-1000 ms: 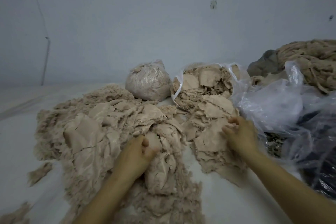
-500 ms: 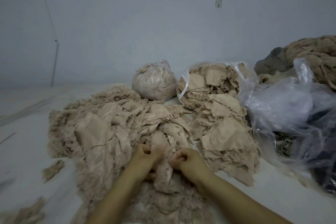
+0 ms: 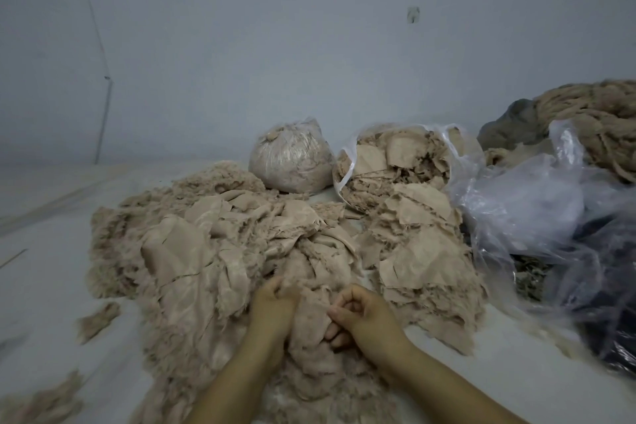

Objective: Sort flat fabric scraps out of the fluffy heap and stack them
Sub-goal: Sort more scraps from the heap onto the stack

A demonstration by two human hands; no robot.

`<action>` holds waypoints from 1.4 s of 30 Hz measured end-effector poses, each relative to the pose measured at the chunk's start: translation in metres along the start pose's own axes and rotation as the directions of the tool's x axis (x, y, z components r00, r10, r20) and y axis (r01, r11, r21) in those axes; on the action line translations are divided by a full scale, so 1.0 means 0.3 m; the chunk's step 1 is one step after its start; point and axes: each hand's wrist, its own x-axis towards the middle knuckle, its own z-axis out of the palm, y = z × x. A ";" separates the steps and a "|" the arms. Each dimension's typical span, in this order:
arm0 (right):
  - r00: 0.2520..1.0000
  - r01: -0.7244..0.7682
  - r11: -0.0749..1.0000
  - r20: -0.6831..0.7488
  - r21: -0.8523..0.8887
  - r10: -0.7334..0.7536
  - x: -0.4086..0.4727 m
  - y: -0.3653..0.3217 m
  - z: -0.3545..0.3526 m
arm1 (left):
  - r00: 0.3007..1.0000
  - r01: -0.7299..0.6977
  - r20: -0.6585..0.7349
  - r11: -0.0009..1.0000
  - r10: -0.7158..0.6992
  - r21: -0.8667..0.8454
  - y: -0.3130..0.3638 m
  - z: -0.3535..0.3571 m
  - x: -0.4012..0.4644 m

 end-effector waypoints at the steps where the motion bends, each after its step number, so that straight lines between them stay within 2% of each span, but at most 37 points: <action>1: 0.999 -0.009 1.000 -0.031 -0.016 0.008 0.003 0.003 -0.005 | 1.000 0.024 -0.012 0.993 -0.025 -0.112 0.008 -0.005 0.003; 4: 0.998 -0.034 0.994 -0.057 -0.107 0.028 0.008 0.009 -0.019 | 0.985 0.170 0.082 0.854 -0.149 -0.491 0.032 -0.011 0.003; 7: 0.999 -0.023 0.976 -0.052 -0.216 0.012 0.019 0.013 -0.006 | 0.965 0.246 0.074 0.780 -0.250 -0.575 0.040 -0.001 0.001; 10: 0.967 0.180 0.876 -0.082 -0.449 -0.241 0.038 -0.004 0.018 | 0.982 0.156 -0.021 0.860 -0.190 -0.486 0.033 0.011 0.004; 12: 0.911 0.355 0.746 0.030 -0.564 -0.411 0.058 -0.028 0.033 | 0.997 0.002 -0.067 0.941 -0.027 -0.340 0.024 0.027 -0.002; 13: 0.887 0.422 0.679 0.117 -0.601 -0.447 0.072 -0.044 0.040 | 0.995 -0.100 -0.052 0.966 0.090 -0.239 0.017 0.036 -0.005; 15: 0.863 0.491 0.574 0.274 -0.655 -0.425 0.103 -0.069 0.046 | 0.957 -0.289 0.002 0.956 0.289 -0.053 0.007 0.047 -0.013; 17: 0.874 0.473 0.546 0.288 -0.691 -0.392 0.135 -0.086 0.038 | 0.928 -0.372 0.002 0.927 0.372 0.044 -0.004 0.042 -0.013; 20: 0.898 0.394 0.498 0.208 -0.773 -0.389 0.168 -0.101 0.030 | 0.892 -0.448 -0.027 0.891 0.451 0.075 -0.005 0.017 -0.026; 25: 0.865 0.441 0.496 0.207 -0.748 -0.456 0.190 -0.117 0.034 | 0.765 -0.626 -0.050 0.758 0.643 0.183 0.003 0.004 -0.068; 27: 0.866 0.443 0.477 0.227 -0.759 -0.445 0.193 -0.123 0.033 | 0.748 -0.640 -0.046 0.738 0.662 0.214 0.001 0.000 -0.078; 31: 0.880 0.408 0.377 0.250 -0.831 -0.404 0.194 -0.126 0.042 | 0.743 -0.655 -0.005 0.728 0.670 0.203 0.010 0.003 -0.095; 35: 0.905 0.342 0.295 0.229 -0.892 -0.358 0.209 -0.123 0.032 | 0.769 -0.632 0.015 0.756 0.639 0.168 0.003 0.012 -0.094; 38: 0.920 0.297 0.312 0.182 -0.902 -0.348 0.217 -0.118 0.020 | 0.805 -0.592 -0.005 0.804 0.593 0.049 -0.002 0.017 -0.092; 42: 0.959 0.143 0.313 0.053 -0.939 -0.278 0.224 -0.112 -0.050 | 0.870 -0.494 -0.058 0.865 0.490 -0.093 0.030 0.013 -0.087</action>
